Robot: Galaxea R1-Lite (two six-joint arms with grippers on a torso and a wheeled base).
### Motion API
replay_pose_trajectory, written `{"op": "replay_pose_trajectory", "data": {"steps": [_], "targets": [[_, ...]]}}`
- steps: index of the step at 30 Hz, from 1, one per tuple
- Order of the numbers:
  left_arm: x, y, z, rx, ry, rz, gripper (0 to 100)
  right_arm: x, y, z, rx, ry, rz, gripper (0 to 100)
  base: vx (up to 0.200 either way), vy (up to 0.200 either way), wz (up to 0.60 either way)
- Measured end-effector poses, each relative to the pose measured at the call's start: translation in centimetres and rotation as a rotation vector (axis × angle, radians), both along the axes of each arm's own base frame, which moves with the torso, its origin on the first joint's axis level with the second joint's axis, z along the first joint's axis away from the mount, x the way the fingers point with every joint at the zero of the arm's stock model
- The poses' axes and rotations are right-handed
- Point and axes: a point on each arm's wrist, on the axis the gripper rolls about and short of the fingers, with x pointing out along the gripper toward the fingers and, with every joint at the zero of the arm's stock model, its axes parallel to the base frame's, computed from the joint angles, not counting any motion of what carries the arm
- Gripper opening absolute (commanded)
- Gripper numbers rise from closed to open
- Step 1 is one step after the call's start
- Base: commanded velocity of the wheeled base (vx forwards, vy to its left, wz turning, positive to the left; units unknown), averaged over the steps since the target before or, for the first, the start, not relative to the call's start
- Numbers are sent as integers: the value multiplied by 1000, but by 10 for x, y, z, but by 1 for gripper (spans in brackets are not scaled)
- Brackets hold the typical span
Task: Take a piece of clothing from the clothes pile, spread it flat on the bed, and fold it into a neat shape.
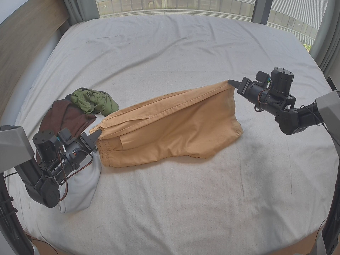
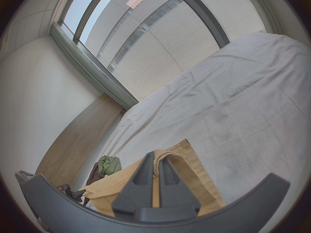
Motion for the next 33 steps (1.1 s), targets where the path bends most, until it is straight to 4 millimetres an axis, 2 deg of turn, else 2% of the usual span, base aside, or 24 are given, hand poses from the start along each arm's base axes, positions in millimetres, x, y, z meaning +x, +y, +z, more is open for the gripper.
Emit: {"op": "replay_pose_trajectory", "data": {"steps": [15, 23, 24, 25, 26, 33], "targets": [[9, 4, -6, 4, 4, 16, 0, 21, 5, -15, 0, -10, -1, 0, 0, 0, 0], [13, 9, -9, 5, 7, 31, 0, 29, 10, -16, 5, -33, 7, 0, 0, 0, 0], [14, 9, -9, 5, 5, 33, 0, 30, 11, -16, 7, -39, 7, 100, 0, 0, 0], [14, 10, -9, 5, 5, 35, 0, 31, 11, -16, 9, -48, 7, 100, 0, 0, 0], [14, 10, -10, 5, 6, 39, 100, 32, 11, -15, 11, -59, 6, 100, 0, 0, 0], [17, 13, -8, 2, -5, 61, 100, 36, 6, -9, 32, -138, -8, 100, 0, 0, 0]]}}
